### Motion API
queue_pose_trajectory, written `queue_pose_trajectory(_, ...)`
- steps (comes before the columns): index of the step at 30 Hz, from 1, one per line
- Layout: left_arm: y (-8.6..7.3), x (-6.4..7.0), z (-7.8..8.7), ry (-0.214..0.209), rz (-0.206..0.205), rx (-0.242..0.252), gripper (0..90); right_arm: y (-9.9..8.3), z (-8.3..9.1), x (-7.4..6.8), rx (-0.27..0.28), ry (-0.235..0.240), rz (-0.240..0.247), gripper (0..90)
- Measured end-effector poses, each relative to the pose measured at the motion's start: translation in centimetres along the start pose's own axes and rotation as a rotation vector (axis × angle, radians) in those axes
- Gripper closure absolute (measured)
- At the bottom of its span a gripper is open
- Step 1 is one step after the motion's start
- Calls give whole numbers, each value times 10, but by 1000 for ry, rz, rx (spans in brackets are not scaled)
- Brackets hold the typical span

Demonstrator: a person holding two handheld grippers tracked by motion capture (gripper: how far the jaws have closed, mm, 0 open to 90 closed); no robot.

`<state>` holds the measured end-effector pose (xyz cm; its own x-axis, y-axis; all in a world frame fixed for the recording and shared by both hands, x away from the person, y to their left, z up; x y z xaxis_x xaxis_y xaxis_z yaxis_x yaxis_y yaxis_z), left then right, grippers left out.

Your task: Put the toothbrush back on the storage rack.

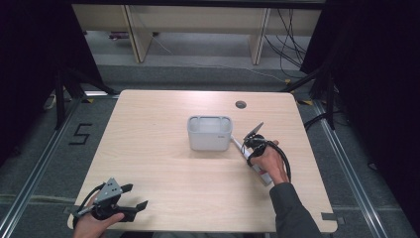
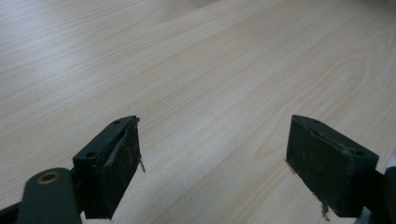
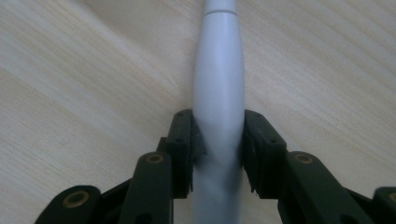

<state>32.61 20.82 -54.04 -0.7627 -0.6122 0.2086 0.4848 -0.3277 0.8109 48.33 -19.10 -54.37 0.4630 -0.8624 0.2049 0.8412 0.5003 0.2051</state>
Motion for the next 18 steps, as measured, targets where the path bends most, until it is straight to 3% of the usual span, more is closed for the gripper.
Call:
queue_pose_trajectory(4,0,0,0,7,0,-3,171,2,-1,3,-23,1,24,661)
queue_pose_trajectory(5,0,0,0,3,-3,-1,171,2,-1,5,-26,-1,56,661)
queue_pose_trajectory(9,0,0,1,3,-3,-3,171,3,-2,5,-51,3,28,662)
queue_pose_trajectory(13,0,0,1,0,-6,-3,172,3,-3,7,-67,10,66,662)
queue_pose_trajectory(14,0,0,1,0,-6,-3,172,3,-2,6,-76,8,46,662)
queue_pose_trajectory(17,0,0,1,0,-7,-3,173,5,-3,7,-77,10,83,663)
queue_pose_trajectory(18,0,0,1,-1,-6,-2,173,5,-2,6,-97,2,63,663)
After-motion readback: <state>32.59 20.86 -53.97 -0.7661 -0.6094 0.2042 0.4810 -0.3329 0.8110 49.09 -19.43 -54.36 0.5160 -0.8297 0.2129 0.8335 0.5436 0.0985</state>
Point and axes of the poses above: each handheld gripper's, and its own axes: z roughly backward along the jaws, y roughly out of its top, x roughly to its right, the point moved 7 cm from there along -z, roughly forward along the jaws, and after that the axes turned 11 degrees about -y, right-handed, at the moved point
